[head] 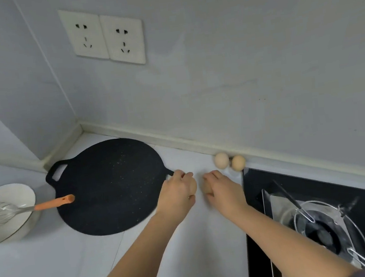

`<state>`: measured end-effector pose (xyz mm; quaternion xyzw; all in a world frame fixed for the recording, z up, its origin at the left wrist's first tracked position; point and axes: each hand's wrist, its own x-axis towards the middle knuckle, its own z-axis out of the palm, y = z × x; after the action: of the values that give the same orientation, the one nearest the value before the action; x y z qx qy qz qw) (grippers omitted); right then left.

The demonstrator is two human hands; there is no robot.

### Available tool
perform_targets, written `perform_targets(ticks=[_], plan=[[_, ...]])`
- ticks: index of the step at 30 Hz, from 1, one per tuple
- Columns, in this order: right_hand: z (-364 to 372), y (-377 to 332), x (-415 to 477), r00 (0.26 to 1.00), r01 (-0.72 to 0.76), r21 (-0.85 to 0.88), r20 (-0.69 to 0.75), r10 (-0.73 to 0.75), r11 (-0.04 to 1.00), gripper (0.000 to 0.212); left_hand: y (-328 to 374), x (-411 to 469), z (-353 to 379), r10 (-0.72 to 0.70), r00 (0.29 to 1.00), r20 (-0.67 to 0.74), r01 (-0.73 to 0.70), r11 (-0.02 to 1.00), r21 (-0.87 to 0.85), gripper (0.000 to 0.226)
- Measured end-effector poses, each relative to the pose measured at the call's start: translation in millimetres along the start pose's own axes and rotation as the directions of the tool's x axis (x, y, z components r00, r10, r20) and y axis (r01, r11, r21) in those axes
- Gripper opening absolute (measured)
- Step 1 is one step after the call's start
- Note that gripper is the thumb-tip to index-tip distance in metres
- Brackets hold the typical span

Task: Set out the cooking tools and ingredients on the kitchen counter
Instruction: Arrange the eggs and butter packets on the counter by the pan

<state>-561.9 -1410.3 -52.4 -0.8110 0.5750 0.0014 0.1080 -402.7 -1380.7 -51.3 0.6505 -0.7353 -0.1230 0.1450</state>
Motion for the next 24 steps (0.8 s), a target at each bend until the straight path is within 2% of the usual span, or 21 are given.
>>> perform_targets(ticks=[4,8,12,15,18,24], plan=[[-0.7,7.9,23.9,0.989,0.077,-0.071,-0.123,-0.085,0.994,0.040,-4.1,27.8,12.3,0.008,0.999,-0.043,-0.007,1.000,0.014,0.049],[1.8,14.9,43.3,0.962,0.063,-0.211,-0.247,-0.115,0.976,0.042,-7.5,49.5,18.3,0.020,0.993,-0.113,-0.012,0.998,0.069,0.047],[2.9,19.5,59.1,0.943,0.041,-0.266,-0.309,-0.126,0.963,0.037,-8.2,70.9,26.0,0.035,0.997,-0.074,-0.023,0.987,0.160,0.022],[3.6,22.3,66.9,0.939,0.026,-0.279,-0.324,-0.119,0.960,0.033,-8.3,82.2,32.9,0.023,0.995,-0.092,-0.011,0.991,0.136,0.028],[5.0,27.4,73.6,0.929,0.023,-0.278,-0.349,-0.123,0.960,0.030,-7.1,88.2,34.2,0.006,0.994,-0.105,0.001,0.998,0.066,0.023],[7.5,32.0,77.6,0.916,0.015,-0.253,-0.384,-0.115,0.967,0.028,-6.9,93.3,37.9,0.031,0.986,-0.162,-0.024,0.999,0.045,0.038]])
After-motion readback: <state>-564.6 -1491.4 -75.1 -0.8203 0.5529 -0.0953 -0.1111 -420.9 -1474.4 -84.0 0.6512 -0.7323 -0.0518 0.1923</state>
